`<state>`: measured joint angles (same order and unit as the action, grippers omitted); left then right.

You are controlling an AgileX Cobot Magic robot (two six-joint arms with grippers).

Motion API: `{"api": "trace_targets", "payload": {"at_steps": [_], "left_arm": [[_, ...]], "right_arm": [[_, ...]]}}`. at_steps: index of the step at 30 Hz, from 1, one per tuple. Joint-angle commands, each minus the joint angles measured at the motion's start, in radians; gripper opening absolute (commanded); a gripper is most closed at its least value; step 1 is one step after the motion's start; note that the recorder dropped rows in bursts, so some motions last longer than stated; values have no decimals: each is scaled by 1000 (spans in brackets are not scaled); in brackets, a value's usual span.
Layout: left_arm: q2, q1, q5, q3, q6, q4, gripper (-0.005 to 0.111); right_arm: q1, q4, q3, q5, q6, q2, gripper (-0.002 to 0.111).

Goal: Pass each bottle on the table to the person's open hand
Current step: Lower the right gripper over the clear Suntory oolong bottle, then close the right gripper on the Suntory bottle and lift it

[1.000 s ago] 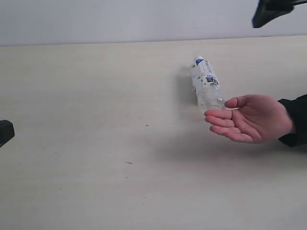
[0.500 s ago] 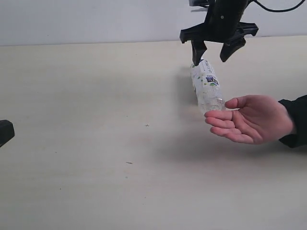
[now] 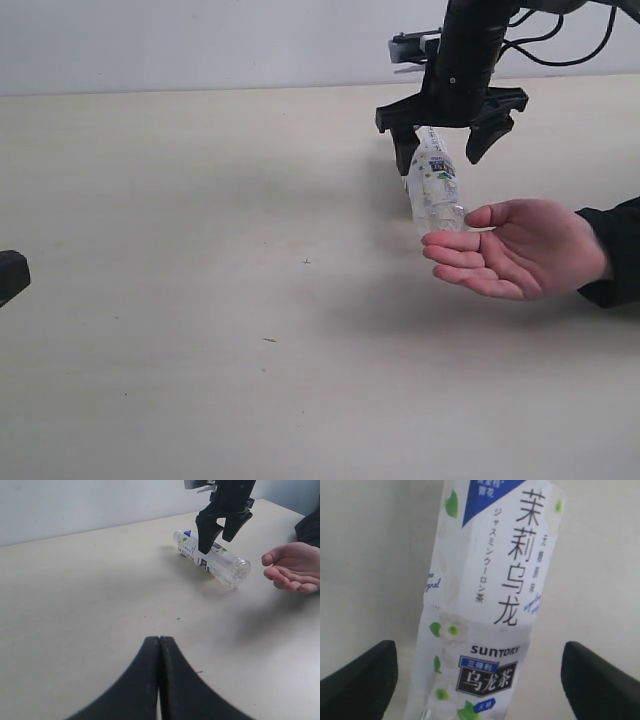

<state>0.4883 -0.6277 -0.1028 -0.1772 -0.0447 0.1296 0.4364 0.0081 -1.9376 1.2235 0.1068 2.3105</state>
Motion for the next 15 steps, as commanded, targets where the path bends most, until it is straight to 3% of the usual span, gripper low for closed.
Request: {"api": "trace_targets", "payload": {"at_steps": [1, 15], "left_arm": [[-5, 3, 12, 2, -3, 4, 0], [-5, 3, 12, 2, -3, 4, 0]], "right_arm": [[-1, -8, -7, -3, 0, 19, 84], [-1, -8, -7, -21, 0, 49, 84]]}}
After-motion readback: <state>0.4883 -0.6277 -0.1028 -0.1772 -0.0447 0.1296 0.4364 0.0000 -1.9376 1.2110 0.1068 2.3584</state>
